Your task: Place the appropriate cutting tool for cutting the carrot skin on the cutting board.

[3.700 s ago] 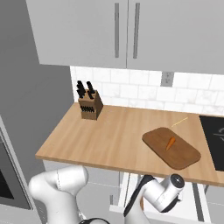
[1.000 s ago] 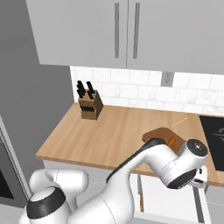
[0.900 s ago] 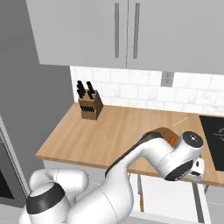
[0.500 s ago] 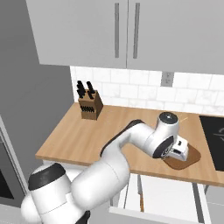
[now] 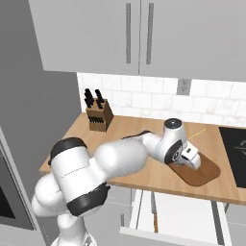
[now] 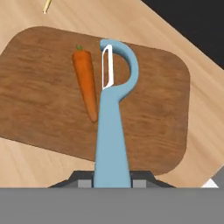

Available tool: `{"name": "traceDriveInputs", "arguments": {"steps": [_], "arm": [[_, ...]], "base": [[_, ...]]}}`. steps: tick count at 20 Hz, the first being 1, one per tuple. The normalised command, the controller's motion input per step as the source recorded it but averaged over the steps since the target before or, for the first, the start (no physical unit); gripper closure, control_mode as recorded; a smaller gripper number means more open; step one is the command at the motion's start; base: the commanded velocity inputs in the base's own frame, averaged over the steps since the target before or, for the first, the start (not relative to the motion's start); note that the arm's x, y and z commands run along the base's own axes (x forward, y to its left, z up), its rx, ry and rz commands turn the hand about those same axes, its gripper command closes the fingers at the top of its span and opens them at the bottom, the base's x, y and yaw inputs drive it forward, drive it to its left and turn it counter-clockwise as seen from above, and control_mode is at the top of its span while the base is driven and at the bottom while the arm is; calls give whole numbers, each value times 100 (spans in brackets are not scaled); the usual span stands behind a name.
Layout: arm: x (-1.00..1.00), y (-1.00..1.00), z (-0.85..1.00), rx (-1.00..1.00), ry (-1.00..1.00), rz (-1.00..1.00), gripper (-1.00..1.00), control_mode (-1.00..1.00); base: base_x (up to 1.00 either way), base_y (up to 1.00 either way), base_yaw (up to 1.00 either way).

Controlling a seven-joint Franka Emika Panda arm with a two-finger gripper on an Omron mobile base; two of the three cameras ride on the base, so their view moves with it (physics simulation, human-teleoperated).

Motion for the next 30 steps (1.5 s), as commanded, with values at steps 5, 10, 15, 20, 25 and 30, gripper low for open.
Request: {"name": "traceDriveInputs", "arguments": {"steps": [5, 10, 15, 20, 25, 30], "arm": [[40, -44, -35, 0, 0, -9, 100, -100], [5, -31, -13, 0, 0, -5, 100, -100], [0, -25, -15, 0, 0, 0, 100, -100], [0, -16, -28, 0, 0, 0, 100, -100], [0, -7, -8, 0, 0, 0, 100, -100], [1, -3, 0, 0, 0, 0, -100, -100]], "base": [[0, 0, 0], [0, 0, 0], [0, 0, 0], [0, 0, 0], [0, 0, 0], [0, 0, 0]]}}
